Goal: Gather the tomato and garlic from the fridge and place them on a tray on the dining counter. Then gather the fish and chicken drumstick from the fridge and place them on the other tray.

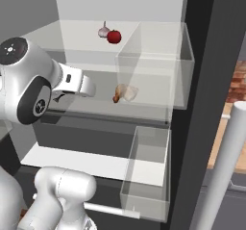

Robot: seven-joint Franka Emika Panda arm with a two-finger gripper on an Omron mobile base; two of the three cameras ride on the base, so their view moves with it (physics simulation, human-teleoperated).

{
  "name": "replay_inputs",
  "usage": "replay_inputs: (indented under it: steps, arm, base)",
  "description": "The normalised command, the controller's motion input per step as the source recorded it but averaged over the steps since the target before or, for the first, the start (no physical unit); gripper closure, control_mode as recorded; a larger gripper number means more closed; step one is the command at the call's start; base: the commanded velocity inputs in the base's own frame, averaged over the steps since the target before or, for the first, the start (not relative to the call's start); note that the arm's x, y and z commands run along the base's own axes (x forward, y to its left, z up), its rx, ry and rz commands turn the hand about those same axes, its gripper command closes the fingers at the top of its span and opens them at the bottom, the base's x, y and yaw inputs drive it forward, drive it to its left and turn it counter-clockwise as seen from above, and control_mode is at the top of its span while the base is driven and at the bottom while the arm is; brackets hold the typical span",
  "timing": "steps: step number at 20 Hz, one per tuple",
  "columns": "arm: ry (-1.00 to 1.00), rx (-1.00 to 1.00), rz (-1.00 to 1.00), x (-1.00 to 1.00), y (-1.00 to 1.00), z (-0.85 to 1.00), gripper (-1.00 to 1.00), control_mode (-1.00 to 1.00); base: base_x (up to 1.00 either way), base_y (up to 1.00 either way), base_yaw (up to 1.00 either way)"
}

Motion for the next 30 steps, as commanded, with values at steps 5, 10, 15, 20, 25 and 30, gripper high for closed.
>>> replay_inputs:
  steps: [5, 10, 15, 20, 25, 30]
  arm:
    - [0.0, 0.0, 0.0, 0.0, 0.0, 0.0, -1.0, -1.0]
    - [0.0, 0.0, 0.0, 0.0, -0.04, 0.17, -1.0, -1.0]
    - [-0.03, 0.0, 0.0, -0.07, -0.12, 0.78, -1.0, -1.0]
    - [-0.09, 0.0, 0.0, -0.02, -0.11, 0.74, -1.0, -1.0]
    - [-0.17, 0.0, 0.0, 0.1, 0.0, 0.28, -1.0, -1.0]
    - [-0.16, 0.0, 0.0, 0.27, 0.0, 0.08, -1.0, -1.0]
  base:
    - [0.17, -0.04, 0.0]
    - [0.0, 0.0, 0.0]
    - [0.0, 0.0, 0.0]
    - [0.0, 0.0, 0.0]
    - [0.0, 0.0, 0.0]
    - [0.0, 0.0, 0.0]
